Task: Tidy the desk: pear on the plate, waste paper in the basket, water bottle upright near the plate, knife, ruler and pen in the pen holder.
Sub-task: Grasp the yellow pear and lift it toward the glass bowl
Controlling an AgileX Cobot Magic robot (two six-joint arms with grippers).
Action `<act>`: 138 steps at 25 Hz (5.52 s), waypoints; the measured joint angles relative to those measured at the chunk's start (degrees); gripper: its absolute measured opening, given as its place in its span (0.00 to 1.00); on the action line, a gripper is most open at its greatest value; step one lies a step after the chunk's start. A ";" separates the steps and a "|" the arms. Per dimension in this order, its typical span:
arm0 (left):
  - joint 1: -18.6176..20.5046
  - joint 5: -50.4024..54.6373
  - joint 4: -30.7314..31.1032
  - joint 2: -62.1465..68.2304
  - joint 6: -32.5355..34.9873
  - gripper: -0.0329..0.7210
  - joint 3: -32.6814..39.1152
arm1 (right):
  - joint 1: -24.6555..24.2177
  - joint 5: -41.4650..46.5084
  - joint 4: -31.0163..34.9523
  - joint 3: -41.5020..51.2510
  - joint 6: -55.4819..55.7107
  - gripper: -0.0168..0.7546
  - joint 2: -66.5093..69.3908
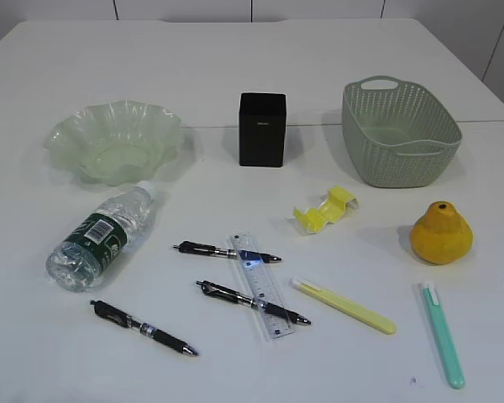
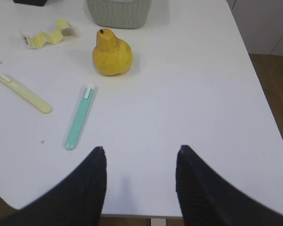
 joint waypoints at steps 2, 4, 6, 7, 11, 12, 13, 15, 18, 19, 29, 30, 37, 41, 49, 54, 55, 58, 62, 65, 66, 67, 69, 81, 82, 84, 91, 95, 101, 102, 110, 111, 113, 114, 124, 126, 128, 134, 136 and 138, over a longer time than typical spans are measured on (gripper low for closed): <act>0.00 0.00 0.00 1.20 0.00 0.64 0.00 | 0.00 0.00 0.00 0.00 0.00 0.51 1.91; 0.00 0.00 0.00 1.85 0.00 0.65 0.00 | 0.00 0.00 -0.11 -0.10 0.00 0.52 4.06; 0.00 0.00 0.00 2.52 0.00 0.65 0.00 | 0.00 0.00 -0.34 -0.50 0.00 0.52 6.11; 0.00 0.00 0.00 2.67 0.00 0.65 0.00 | 0.00 0.00 -0.50 -0.98 0.46 0.52 7.09; 0.00 0.00 0.00 2.70 0.00 0.65 0.00 | 0.00 0.00 -1.72 -4.18 0.82 0.53 12.76; 0.00 0.00 0.00 2.70 0.00 0.65 0.00 | 0.00 -0.13 -1.72 -4.94 0.93 0.53 14.02; 0.00 0.00 0.00 2.70 0.00 0.65 0.00 | 0.00 -0.36 -1.77 -5.80 1.18 0.53 15.50; 0.00 0.00 0.00 2.70 0.00 0.65 0.00 | 0.00 -1.24 -1.86 -7.06 2.35 0.53 18.38; 0.00 0.00 0.00 2.81 0.00 0.65 0.00 | 0.00 -2.09 -1.86 -7.89 3.06 0.53 22.78; 0.00 0.00 0.00 2.85 0.00 0.65 0.00 | 0.00 -2.12 -1.86 -7.89 3.16 0.53 24.12; 0.00 0.50 -0.30 9.21 0.00 0.65 -2.21 | 0.00 -3.15 -1.86 -9.23 3.60 0.53 37.52; 0.00 0.50 -0.30 9.90 0.00 0.65 -3.22 | 0.00 -3.45 -1.86 -10.10 3.60 0.53 38.45; 0.00 0.50 -1.56 15.70 0.00 0.65 -9.04 | 0.00 -5.37 -1.25 -17.95 6.78 0.53 45.64; 0.00 0.50 -2.81 18.42 0.00 0.65 -10.13 | 0.00 -5.37 0.67 -22.46 7.19 0.53 51.47; 0.00 1.27 -4.49 20.07 0.00 0.65 -10.25 | 0.00 -4.66 3.99 -33.29 7.34 0.53 65.02; 0.00 1.38 -4.49 20.07 0.00 0.65 -10.33 | 0.00 -1.34 4.72 -40.81 7.34 0.53 73.06; 0.00 1.38 -4.49 20.07 0.00 0.65 -10.33 | 0.00 -0.68 4.87 -42.31 7.34 0.53 74.62; 0.00 1.42 -4.53 20.07 0.00 0.65 -10.33 | 0.00 1.04 5.44 -46.37 7.34 0.53 78.98; 0.00 1.42 -4.63 20.07 0.00 0.65 -10.33 | 0.00 1.56 7.00 -50.51 7.34 0.53 84.31; 0.00 1.42 -5.14 20.07 0.00 0.65 -10.33 | 0.00 1.67 8.21 -52.58 7.34 0.53 88.11; 0.00 1.42 -5.28 20.07 0.00 0.65 -10.33 | 0.00 1.67 8.55 -52.89 7.34 0.53 89.31; 0.00 1.42 -5.55 20.07 0.00 0.65 -10.33 | 0.00 1.67 8.93 -53.36 7.34 0.53 90.45; 0.00 1.42 -6.07 20.07 0.00 0.65 -10.33 | 0.00 1.67 9.48 -54.08 7.34 0.53 92.37; 0.00 1.52 -7.13 20.07 0.00 0.65 -10.33 | 0.00 0.60 9.90 -55.01 7.47 0.66 100.67; 0.00 1.52 -7.13 20.07 0.00 0.65 -10.33 | 0.00 0.27 9.90 -55.01 7.51 0.66 101.04; 0.00 1.52 -7.13 20.07 0.00 0.65 -10.33 | 0.00 -0.12 9.90 -55.10 7.51 0.66 102.23; 0.00 1.52 -8.16 20.07 0.00 0.65 -10.33 | 0.00 -1.22 9.90 -55.59 7.96 0.66 106.42; 0.00 1.52 -9.51 20.07 0.00 0.65 -10.33 | 0.00 -1.48 9.90 -57.18 8.07 0.66 107.92; 0.00 1.55 -9.74 20.07 0.00 0.65 -10.33 | 0.00 -1.56 8.55 -58.05 8.19 0.66 109.48; 0.00 1.55 -9.74 20.07 0.00 0.65 -10.33 | 0.00 -1.56 8.55 -58.05 8.19 0.66 109.64; 0.00 1.55 -9.74 20.77 0.00 0.65 -10.33 | 0.00 -1.56 7.62 -58.05 8.32 0.66 110.35; 0.00 1.55 -9.74 21.44 0.00 0.65 -10.33 | 0.00 -1.56 7.62 -58.05 8.31 0.66 110.57; 0.00 1.55 -10.17 23.03 0.00 0.65 -10.33 | 0.00 -1.56 7.49 -58.05 8.43 0.66 110.96; 0.00 1.55 -10.49 23.96 0.00 0.65 -10.33 | 0.00 -1.56 7.39 -58.05 8.53 0.66 111.05; 0.00 -0.27 -11.05 31.49 0.00 0.65 -11.23 | 0.00 -1.56 5.35 -58.05 8.66 0.66 111.39; 0.00 -0.93 -11.05 32.87 0.00 0.65 -12.70 | 0.00 -1.56 5.35 -58.05 8.66 0.66 111.74; 0.00 -1.70 -11.05 34.10 0.08 0.65 -14.40 | 0.00 -1.56 5.35 -58.05 8.74 0.66 112.28; 0.00 -2.11 -11.05 37.25 0.27 0.65 -18.94 | 0.00 -1.46 5.27 -58.05 8.74 0.66 113.38; 0.00 -2.20 -11.05 37.80 0.36 0.65 -19.65 | 0.00 -1.46 5.27 -58.05 8.74 0.66 113.38; 0.00 -2.70 -11.05 38.38 0.58 0.65 -19.91 | 0.00 -1.46 5.27 -58.05 8.74 0.66 113.43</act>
